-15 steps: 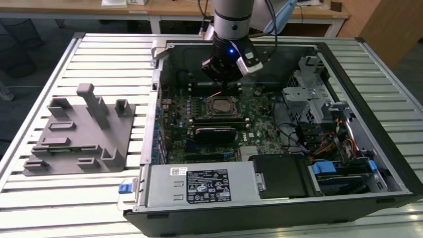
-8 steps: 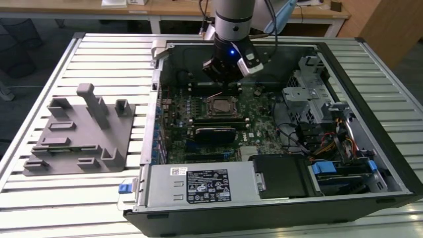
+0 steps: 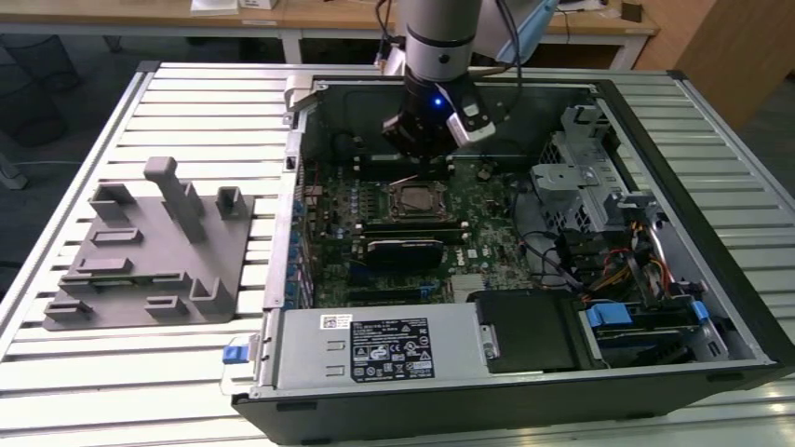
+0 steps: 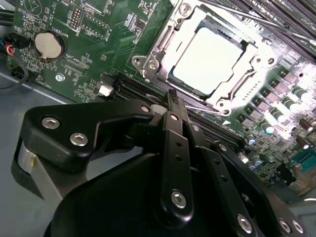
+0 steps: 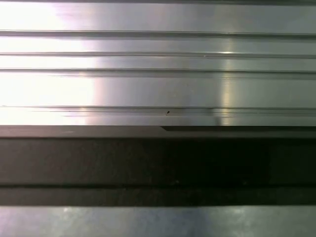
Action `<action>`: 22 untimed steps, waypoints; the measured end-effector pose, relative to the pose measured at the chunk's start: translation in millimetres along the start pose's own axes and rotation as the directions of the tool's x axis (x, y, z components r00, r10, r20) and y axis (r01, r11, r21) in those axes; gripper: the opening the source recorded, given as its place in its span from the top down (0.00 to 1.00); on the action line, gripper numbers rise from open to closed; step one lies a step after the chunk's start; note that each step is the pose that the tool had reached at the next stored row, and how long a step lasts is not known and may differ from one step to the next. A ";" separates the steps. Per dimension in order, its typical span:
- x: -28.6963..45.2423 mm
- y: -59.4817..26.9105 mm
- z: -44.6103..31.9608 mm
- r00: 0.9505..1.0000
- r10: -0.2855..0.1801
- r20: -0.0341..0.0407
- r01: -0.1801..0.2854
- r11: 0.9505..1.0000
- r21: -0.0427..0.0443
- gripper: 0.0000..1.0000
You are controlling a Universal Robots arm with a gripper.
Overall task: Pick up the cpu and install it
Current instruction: 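Install the second cpu locking lever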
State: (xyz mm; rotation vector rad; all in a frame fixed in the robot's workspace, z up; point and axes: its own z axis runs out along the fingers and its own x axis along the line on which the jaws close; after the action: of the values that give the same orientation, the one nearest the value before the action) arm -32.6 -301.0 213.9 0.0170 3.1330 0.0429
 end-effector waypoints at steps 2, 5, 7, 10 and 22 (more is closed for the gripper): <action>-1.2 0.0 1.5 1.000 0.000 -0.003 0.000 1.000 0.000 0.89; -2.5 -0.1 3.9 1.000 0.000 -0.007 0.000 1.000 0.000 0.89; -3.6 -0.1 6.0 1.000 0.000 -0.009 0.000 1.000 0.000 0.89; -4.8 -0.2 8.5 1.000 0.000 -0.013 0.000 1.000 0.000 0.89; -8.0 -0.2 10.7 1.000 0.001 -0.017 -0.001 1.000 0.000 0.89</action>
State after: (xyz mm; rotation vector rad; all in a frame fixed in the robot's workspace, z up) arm -24.5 -301.1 203.2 0.0177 3.1504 0.0428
